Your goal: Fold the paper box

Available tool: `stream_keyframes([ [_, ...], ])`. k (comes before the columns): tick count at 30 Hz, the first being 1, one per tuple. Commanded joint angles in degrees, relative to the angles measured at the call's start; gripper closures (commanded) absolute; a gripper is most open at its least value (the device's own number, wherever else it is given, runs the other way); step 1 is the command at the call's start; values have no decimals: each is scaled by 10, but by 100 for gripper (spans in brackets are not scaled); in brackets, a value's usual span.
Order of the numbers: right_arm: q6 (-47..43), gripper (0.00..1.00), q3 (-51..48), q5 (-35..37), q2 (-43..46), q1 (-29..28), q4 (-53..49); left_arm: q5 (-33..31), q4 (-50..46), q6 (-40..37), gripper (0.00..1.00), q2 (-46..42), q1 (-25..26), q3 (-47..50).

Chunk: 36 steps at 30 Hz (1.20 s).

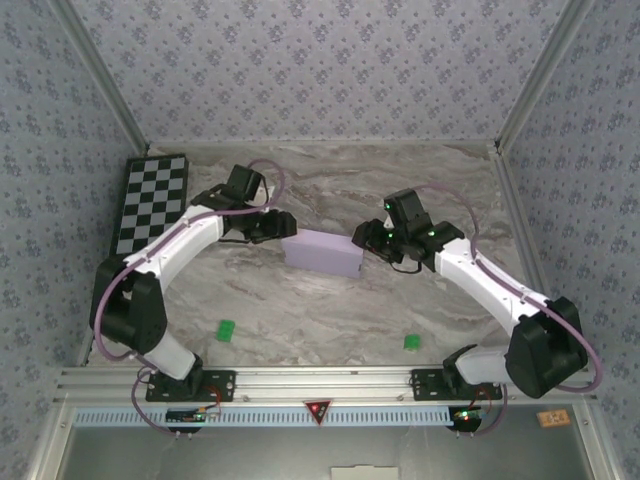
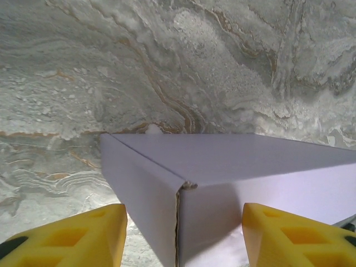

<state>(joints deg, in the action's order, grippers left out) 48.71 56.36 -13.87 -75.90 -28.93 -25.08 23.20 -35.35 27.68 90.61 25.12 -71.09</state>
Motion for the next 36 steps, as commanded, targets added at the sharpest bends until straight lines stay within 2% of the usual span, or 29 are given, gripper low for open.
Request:
stream_keyframes([
  [1,3,51,1,-30,-14,5,37,54,29,7,44,8,1,-11],
  [7,-50,45,66,-49,-55,10,27,46,36,6,43,10,0,-40],
  [12,-121,27,142,-59,-89,21,21,17,20,-13,42,28,-10,-86],
  [18,-203,22,224,-60,-161,52,34,20,29,-31,40,74,-37,-140],
  [22,-228,21,244,-88,-210,71,67,28,53,-49,40,106,-43,-155],
  [29,-231,22,219,-124,-250,81,108,45,103,-63,40,119,-43,-99],
  [36,-207,21,125,-123,-187,58,117,59,142,-45,38,30,-32,43],
])
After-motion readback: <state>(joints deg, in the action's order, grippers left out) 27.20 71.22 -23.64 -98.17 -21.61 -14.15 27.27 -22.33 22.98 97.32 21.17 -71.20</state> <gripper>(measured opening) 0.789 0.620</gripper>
